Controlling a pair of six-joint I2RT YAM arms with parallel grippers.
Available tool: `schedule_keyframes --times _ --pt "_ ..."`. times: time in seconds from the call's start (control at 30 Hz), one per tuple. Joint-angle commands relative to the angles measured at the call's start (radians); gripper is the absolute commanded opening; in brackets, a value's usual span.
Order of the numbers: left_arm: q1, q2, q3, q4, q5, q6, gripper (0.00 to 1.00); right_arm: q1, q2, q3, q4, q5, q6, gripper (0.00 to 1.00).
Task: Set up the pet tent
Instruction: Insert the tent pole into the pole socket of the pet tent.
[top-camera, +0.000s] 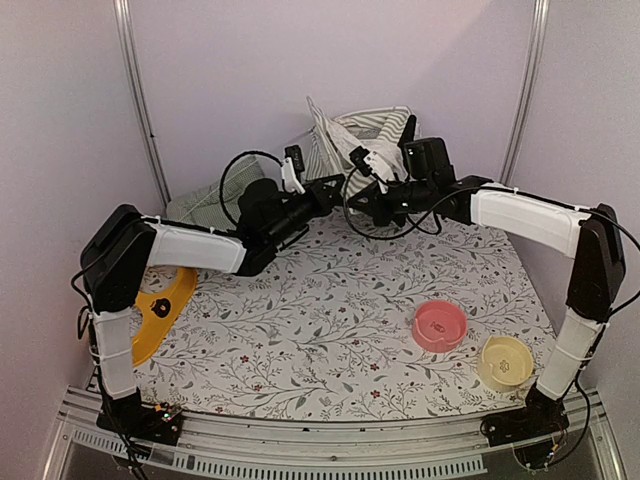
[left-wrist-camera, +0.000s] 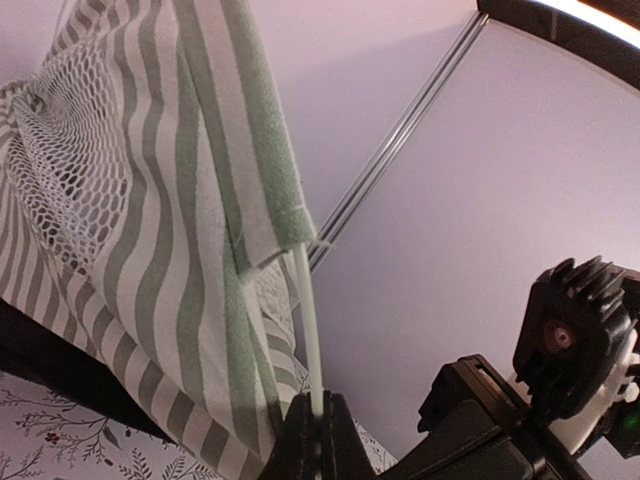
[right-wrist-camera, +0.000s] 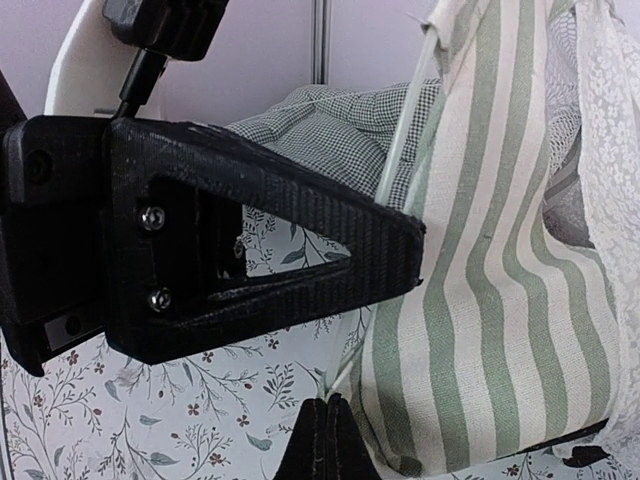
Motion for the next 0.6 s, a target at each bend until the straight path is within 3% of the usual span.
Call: schedule_keyframes --times 0.0,0.57 --pt "-0.014 0.0 0.024 -0.021 0.033 0.027 0.0 -0.005 0.018 0.078 0.019 -0.01 0.005 0.0" --pt "-0.067 0.066 0.025 -0.05 -0.015 0.084 0.0 -0.003 0.086 0.301 -0.062 -0.03 -0.018 0.0"
